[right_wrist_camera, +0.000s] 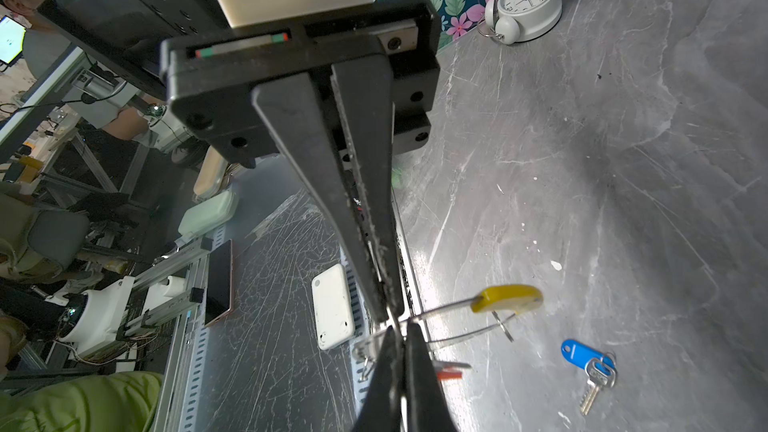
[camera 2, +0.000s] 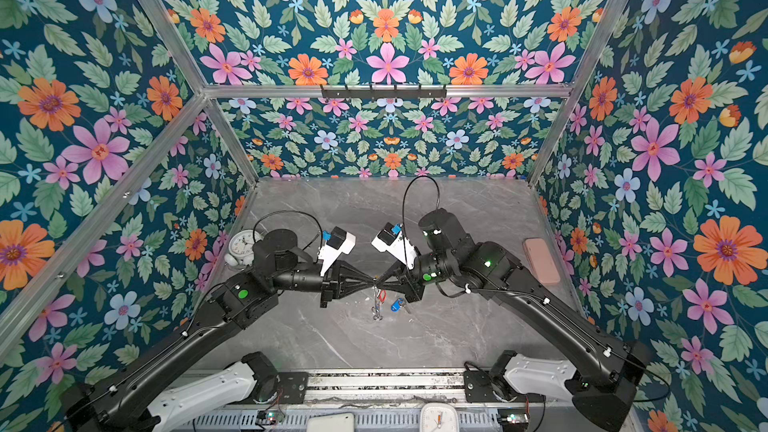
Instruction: Remove the keys from the keyring
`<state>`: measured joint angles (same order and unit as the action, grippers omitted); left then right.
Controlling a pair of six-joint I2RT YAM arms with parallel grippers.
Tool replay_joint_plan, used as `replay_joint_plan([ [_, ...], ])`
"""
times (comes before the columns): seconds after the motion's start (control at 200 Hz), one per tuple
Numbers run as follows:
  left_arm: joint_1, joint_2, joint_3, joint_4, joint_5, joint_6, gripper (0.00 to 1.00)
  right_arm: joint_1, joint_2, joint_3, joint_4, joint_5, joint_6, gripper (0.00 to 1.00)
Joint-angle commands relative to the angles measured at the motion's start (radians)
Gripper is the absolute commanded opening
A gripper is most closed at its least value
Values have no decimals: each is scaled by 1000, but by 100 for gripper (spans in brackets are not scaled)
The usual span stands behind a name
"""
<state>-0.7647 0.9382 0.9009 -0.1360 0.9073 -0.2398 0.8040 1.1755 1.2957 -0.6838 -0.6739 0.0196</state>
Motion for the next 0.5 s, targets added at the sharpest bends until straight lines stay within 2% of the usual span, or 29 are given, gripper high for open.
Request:
replay_joint_plan([
  [0.0, 1, -4, -15, 106, 34, -42, 0, 1, 0, 1, 70, 12, 11, 0],
  [0.05, 1, -15, -30, 142, 16, -54, 0, 1, -8, -2, 90, 19, 18, 3],
  [0.155, 0, -51, -66, 229, -38, -84, 0, 1, -43, -24, 176, 52, 53, 27],
  [0.25, -1, -85, -97, 312, -93, -117, 0, 3, -91, -58, 279, 91, 75, 41],
  [0.355, 0, -121, -133, 396, -147, -141, 0, 18, -166, -137, 429, 157, 97, 45],
  [0.495, 0, -159, -182, 493, -231, -155, 0, 35, -249, -275, 647, 238, 141, 45],
])
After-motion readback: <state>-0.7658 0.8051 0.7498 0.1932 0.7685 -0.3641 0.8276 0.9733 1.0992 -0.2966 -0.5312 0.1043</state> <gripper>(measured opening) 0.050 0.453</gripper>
